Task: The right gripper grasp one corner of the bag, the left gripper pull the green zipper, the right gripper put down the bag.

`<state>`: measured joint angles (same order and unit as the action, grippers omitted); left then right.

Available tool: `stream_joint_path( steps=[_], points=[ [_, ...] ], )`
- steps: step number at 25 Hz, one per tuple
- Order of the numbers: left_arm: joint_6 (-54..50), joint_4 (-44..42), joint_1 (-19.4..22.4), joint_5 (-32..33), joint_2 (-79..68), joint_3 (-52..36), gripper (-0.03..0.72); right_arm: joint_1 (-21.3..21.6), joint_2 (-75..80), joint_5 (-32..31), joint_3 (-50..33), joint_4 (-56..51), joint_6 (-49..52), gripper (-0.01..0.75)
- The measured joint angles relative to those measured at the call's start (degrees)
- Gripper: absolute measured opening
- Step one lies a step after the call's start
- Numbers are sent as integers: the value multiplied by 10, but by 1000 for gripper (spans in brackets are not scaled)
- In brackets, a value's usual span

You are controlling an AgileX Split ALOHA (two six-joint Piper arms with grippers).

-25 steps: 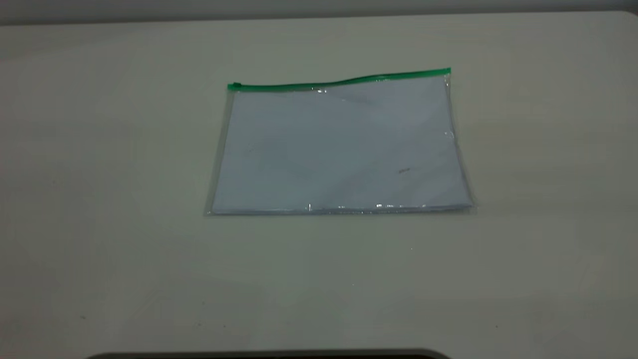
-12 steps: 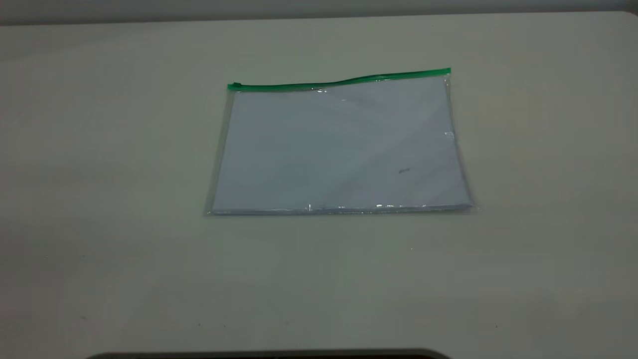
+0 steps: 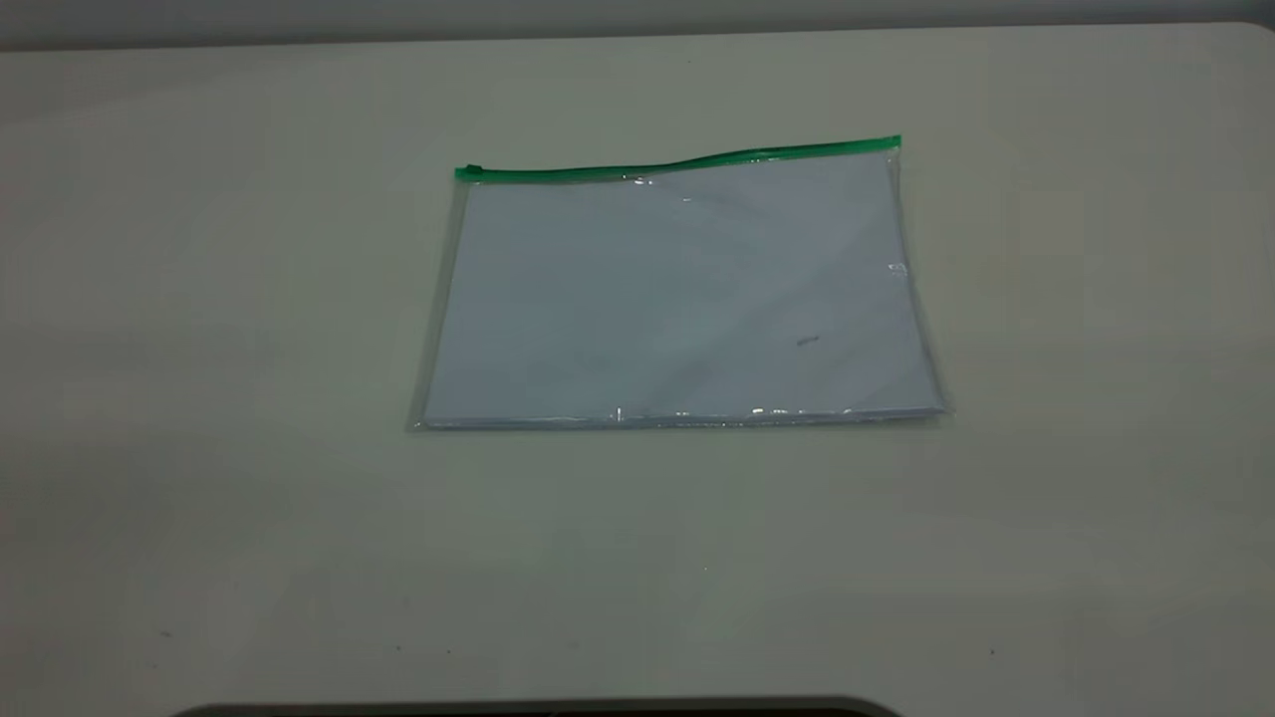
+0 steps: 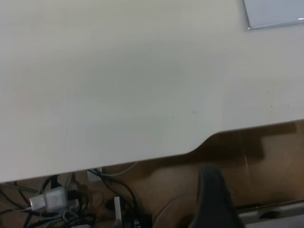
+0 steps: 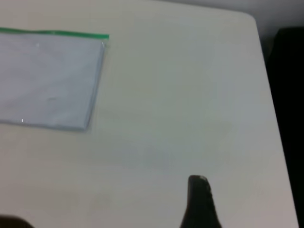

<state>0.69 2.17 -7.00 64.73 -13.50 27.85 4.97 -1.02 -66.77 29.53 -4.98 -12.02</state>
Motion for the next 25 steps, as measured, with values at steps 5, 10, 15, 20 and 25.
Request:
stream_joint_path(
  steps=[5, 10, 15, 20, 25],
  points=[
    [0, 0, 0, 0, 0, 0, 515, -18, 0, 3, -9, 1, 0, 578],
    [0, 0, 0, 0, 0, 0, 515, -28, 0, 15, -18, 1, 2, 578],
    [0, 0, 0, 0, 0, 0, 515, -33, 0, 15, -18, 1, 3, 578],
    [-1, 0, 0, 0, 0, 0, 515, -33, 0, 16, -18, 1, 3, 578],
    [-2, 0, 0, 0, 1, 0, 515, -33, 0, 16, -18, 1, 3, 578]
  ],
)
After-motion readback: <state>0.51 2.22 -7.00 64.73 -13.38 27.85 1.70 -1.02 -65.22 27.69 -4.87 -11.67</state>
